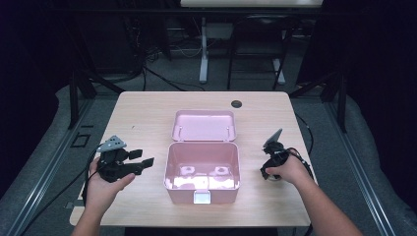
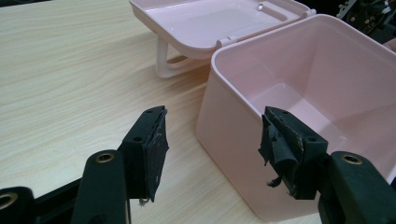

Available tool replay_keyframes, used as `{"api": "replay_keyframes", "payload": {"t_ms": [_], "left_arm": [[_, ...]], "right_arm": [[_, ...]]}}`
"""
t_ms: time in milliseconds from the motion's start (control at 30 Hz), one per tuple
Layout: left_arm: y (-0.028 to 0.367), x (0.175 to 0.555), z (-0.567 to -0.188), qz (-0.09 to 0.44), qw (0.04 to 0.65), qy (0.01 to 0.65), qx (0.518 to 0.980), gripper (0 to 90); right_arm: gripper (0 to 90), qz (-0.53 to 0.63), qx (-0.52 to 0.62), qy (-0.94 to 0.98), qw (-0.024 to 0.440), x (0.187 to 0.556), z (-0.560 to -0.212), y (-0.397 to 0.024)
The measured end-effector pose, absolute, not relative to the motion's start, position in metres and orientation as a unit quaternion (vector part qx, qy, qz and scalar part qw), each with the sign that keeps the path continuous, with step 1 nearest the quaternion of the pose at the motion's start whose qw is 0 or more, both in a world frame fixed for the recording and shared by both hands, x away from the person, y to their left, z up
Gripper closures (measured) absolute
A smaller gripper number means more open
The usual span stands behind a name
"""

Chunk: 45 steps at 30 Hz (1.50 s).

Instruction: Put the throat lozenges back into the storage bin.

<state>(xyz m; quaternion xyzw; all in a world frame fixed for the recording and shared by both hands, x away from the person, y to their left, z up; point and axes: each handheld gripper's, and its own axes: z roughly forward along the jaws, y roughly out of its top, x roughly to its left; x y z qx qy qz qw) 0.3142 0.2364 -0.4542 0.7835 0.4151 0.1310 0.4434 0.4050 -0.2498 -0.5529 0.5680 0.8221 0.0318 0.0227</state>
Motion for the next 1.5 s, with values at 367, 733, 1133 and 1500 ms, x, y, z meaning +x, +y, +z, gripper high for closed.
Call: {"api": "replay_keyframes", "payload": {"t_ms": [367, 733, 1133, 1500], "left_arm": [[0.236, 0.314, -0.454, 0.130, 0.443, 0.414, 0.784, 41.1], [0.237, 0.315, -0.455, 0.130, 0.444, 0.416, 0.783, 41.1], [0.237, 0.315, -0.455, 0.129, 0.444, 0.416, 0.783, 41.1], [0.237, 0.315, -0.455, 0.129, 0.445, 0.416, 0.783, 41.1]], "right_arm": [[19.3, 0.030, 0.566, 0.823, 0.015, 0.405, -0.551, -0.251], [19.5, 0.032, 0.560, 0.828, 0.011, 0.404, -0.550, -0.250], [19.6, 0.033, 0.535, 0.844, 0.023, 0.401, -0.536, -0.241], [19.6, 0.031, 0.529, 0.848, 0.033, 0.399, -0.513, -0.238]]}}
